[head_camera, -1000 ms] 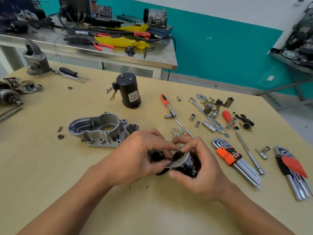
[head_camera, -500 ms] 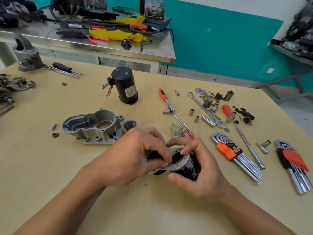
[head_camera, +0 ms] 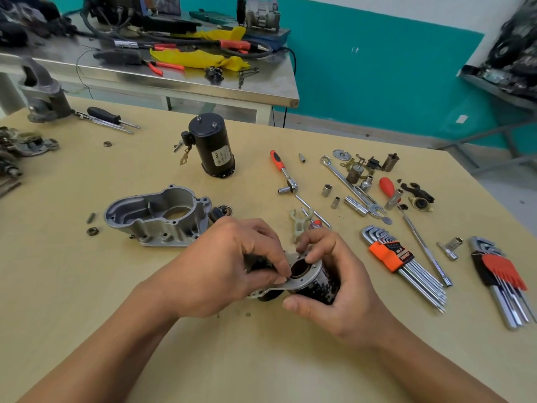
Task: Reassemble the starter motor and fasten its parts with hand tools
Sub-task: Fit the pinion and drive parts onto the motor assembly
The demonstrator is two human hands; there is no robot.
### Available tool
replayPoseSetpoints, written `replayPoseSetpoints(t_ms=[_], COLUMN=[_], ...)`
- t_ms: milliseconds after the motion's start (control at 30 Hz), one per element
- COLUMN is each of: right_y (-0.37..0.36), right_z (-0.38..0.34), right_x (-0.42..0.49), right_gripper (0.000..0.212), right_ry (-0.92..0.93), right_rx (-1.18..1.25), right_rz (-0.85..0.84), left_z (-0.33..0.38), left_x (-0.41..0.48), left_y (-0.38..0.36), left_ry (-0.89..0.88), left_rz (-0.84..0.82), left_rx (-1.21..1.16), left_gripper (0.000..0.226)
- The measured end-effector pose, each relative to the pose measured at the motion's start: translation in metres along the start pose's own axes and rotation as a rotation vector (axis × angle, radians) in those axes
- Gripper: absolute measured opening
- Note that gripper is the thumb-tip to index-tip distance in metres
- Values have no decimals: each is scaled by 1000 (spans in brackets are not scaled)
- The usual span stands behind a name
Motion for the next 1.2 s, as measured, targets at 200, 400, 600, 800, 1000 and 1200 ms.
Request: replayPoseSetpoints(t_ms=[200, 400, 600, 800, 1000, 1200], right_y=[3, 2, 3, 0, -3, -4], right_z=[-4, -12, -9, -1, 0, 4], right_x=[2, 1, 2, 4, 5, 6], right_gripper=[50, 50, 48, 44, 41, 40], right_ry=[46, 118, 104, -2, -25, -48], right_rx=[-91, -219, -157, 1, 91, 200], right_rz=[51, 86, 84, -10, -53, -93], left_z=[2, 1, 0, -2, -2, 0], left_x=[1, 2, 2, 1, 1, 1], left_y=[0, 1, 2, 2, 3, 4], left_ry=[2, 3, 1, 13, 17, 18], left_rz=[2, 26, 31, 28, 27, 29], left_rx=[22, 28, 17, -5, -3, -3], left_gripper=[14, 15, 14, 17, 18, 18])
Point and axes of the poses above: each hand's wrist, its own x-axis towards the middle knuckle, its own y-axis out of the back of the hand, z = x × y, the point moved 7 cm from there along x, towards the middle knuckle, and after that the axes turned 10 degrees about -y, right-handed, at the moved point
